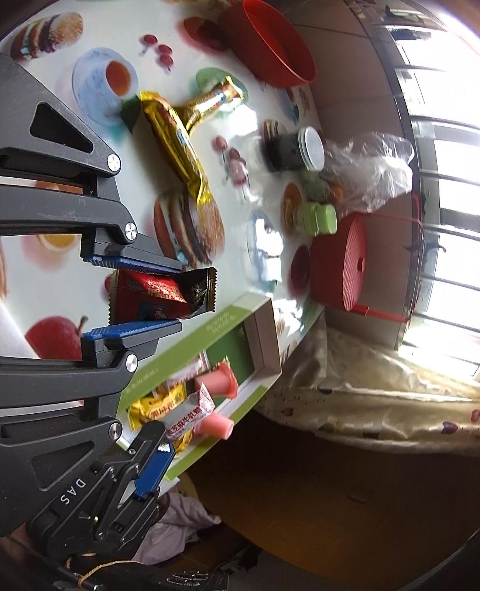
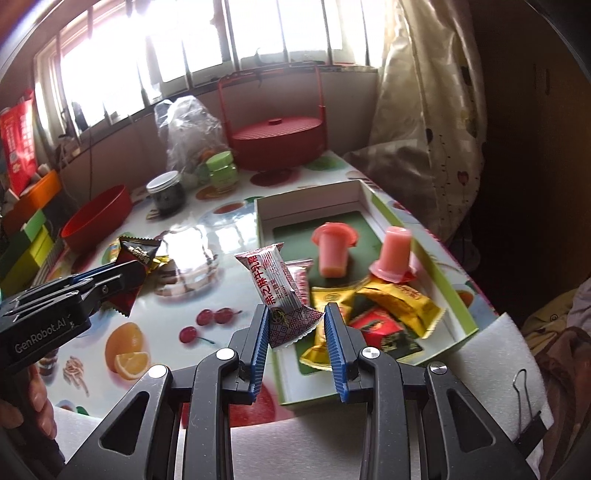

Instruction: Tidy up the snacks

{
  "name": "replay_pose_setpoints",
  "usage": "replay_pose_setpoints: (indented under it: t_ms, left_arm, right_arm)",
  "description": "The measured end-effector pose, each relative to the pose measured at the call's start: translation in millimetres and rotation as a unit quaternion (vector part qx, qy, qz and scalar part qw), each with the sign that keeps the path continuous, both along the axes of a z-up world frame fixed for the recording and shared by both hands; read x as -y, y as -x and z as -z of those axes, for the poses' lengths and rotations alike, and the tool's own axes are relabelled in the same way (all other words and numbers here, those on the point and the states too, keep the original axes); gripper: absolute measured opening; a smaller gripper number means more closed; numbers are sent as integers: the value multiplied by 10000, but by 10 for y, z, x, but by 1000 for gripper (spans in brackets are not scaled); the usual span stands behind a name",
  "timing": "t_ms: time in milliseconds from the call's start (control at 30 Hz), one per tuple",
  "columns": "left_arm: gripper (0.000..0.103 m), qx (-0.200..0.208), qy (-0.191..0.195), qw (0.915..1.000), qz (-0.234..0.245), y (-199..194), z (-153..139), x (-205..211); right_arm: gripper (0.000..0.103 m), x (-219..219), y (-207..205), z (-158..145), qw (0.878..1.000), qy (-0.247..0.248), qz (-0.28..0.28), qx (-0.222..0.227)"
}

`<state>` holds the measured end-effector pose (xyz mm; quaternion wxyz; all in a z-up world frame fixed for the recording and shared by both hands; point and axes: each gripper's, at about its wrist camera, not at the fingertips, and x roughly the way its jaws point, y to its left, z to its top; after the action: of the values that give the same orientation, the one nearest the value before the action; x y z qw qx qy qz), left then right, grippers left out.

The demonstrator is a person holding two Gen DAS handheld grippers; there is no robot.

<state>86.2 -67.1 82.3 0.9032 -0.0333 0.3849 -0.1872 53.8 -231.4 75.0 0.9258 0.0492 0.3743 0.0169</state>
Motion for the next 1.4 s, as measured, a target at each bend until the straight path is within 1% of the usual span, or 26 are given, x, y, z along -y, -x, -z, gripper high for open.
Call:
replay_pose_setpoints:
  t_ms: [167,300,667,900,1133,1267,1400]
  left_arm:
    - [25,-30,45,9998,173,-52,4,151]
    - [25,-153,206,9991,337,-105,29,258]
    - [25,-349,258,9977,512,-236,121,492]
    - [25,-502,310,9956,731,-287,188,692]
    - [25,-580,257,9942,872,-310,247,830]
    - [26,-689,221,9931,922,-333,308,899]
    - [25,-662,180,9934,922,-340,322,939]
  right_arm:
    - [28,102,5,18,9999,13,114,-23]
    - [28,188,-1,34,9998,18,202,-35]
    - [28,329,-52,121,9992,85,334,-185]
    - [29,404,-73,186,9986,177,431,-261]
    - [29,434,-88,215,9975,373,539,-264]
    - [29,466,-103,243,9970,400,591,-288]
    - [29,486,-97,256,9963,481,660,-261]
